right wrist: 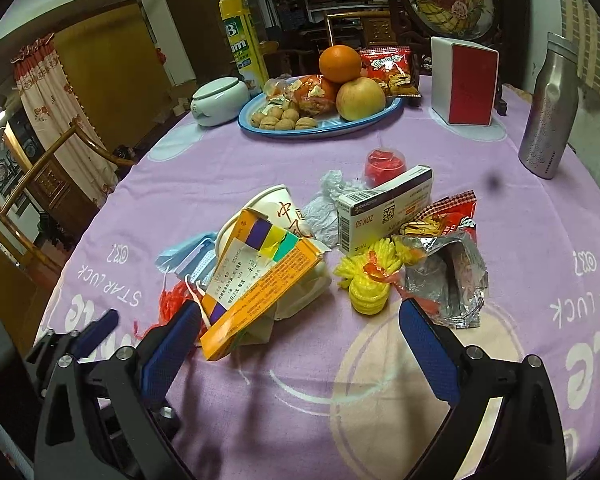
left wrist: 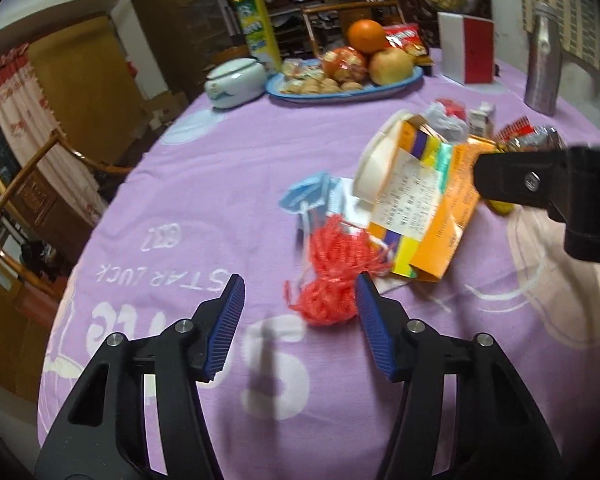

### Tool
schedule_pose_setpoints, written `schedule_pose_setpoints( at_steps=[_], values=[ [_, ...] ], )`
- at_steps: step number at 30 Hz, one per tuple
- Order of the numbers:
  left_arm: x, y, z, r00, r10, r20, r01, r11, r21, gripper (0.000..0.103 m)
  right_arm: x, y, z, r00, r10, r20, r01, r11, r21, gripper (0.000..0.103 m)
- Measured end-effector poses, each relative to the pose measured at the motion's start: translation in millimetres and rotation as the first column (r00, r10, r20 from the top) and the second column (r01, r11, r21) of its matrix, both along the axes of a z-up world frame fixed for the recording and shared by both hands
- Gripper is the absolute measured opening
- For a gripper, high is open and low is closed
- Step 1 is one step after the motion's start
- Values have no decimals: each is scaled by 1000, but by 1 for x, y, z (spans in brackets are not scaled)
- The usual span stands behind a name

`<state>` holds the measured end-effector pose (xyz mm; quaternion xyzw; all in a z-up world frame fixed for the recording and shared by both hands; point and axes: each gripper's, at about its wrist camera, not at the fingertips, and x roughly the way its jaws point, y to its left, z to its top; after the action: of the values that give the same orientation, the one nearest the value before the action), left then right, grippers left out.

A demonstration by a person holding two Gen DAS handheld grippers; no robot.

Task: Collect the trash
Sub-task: 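Grasp the red mesh net with the left tool, then grasp the orange-and-purple box with the right tool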

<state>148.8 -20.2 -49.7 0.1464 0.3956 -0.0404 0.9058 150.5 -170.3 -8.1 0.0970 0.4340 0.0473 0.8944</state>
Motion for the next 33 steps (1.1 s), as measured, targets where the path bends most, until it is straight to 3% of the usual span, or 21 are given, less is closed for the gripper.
schedule_pose_setpoints(
  at_steps=[5,6,7,9,19,24,29,33],
  values=[
    [9,-4,-8,998,-24,-58,20,998,-62,56,2,-1,-2,1000,-17,-9,17,1000,-16,97],
    [10,-4,-9,998,-23,-67,18,997,-71,47,2,-2,-3,1000,-19,-12,19,1000,-12,97],
    [12,-3,-11,997,-24,-80,17,996,-84,31,2,-3,-3,1000,-20,-13,20,1000,-8,97],
    [13,0,-12,994,-21,-103,9,994,-113,29,2,-3,-4,1000,-19,-15,19,1000,-4,97],
    [-30,45,29,998,7,-57,-21,966,-259,28,1,-2,-5,1000,-20,-19,20,1000,5,97],
    [-53,76,50,998,65,-23,-69,948,-312,28,0,4,-8,1000,-7,-22,7,1000,-3,97],
    [-72,101,53,987,160,10,-152,950,-273,28,1,11,-12,1000,11,-27,-12,1000,-20,97],
    [-80,119,41,977,214,-10,-208,942,-263,28,1,18,-15,999,31,-24,-32,999,-36,94]
  ],
)
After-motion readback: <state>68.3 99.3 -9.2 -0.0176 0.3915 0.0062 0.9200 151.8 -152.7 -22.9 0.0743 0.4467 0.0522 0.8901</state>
